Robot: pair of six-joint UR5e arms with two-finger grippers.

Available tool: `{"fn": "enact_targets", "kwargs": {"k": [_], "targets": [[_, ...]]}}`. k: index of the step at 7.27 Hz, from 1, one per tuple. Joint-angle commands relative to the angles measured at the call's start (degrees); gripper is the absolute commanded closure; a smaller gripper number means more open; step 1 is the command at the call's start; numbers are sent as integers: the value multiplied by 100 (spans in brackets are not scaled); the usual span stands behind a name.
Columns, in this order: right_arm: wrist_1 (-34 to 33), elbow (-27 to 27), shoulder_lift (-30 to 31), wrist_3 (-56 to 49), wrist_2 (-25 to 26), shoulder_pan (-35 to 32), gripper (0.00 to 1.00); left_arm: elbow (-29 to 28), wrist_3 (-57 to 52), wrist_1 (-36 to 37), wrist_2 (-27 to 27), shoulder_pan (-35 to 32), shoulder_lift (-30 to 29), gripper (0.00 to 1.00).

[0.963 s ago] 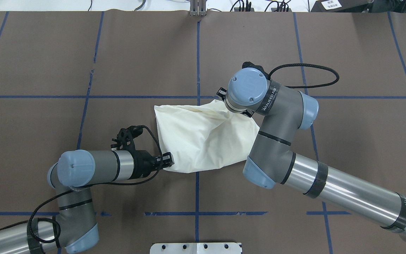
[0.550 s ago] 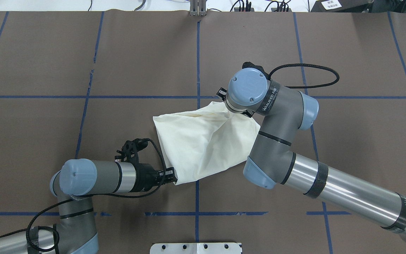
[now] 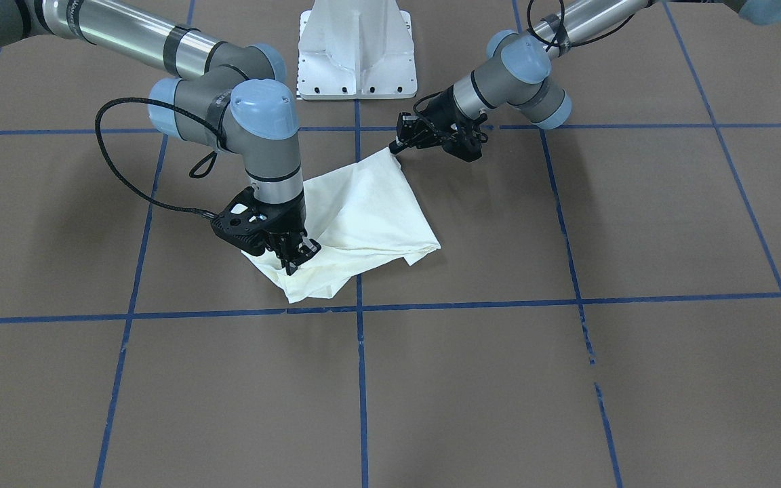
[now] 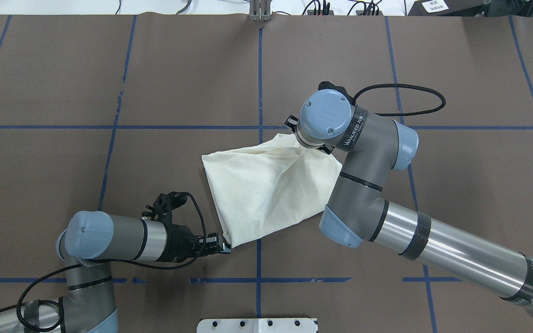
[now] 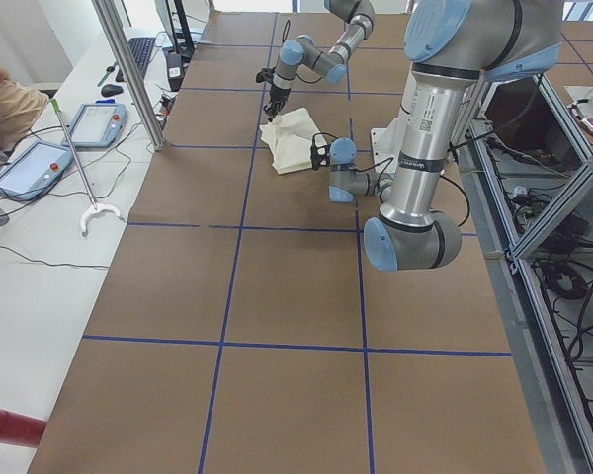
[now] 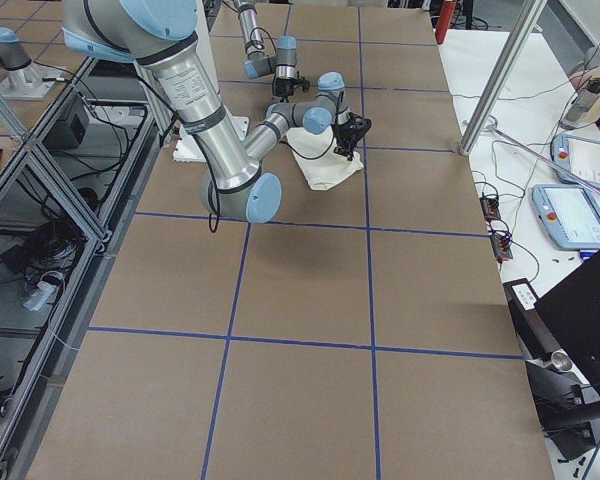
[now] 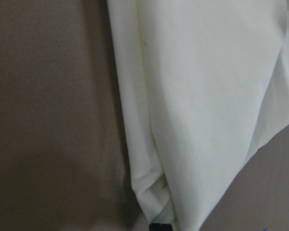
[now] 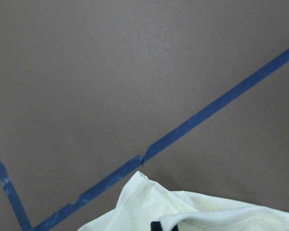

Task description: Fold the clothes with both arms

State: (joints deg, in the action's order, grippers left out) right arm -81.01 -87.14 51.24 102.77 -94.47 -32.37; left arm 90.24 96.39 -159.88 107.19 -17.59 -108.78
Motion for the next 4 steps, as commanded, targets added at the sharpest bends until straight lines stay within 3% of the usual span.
{"fn": "enact_targets", "kwargs": {"k": [1,2,4], "targets": [[-12,65,9,-360,7,-128,39,797,20,61,171,-25,583,100],[-20,65,-8,-746,-28,-355,0,854,20,288,128,-338,629,100],[23,-39,-35,-1285,-1312,-1049,0,1004,20,1279,75,-657,159,100]]}}
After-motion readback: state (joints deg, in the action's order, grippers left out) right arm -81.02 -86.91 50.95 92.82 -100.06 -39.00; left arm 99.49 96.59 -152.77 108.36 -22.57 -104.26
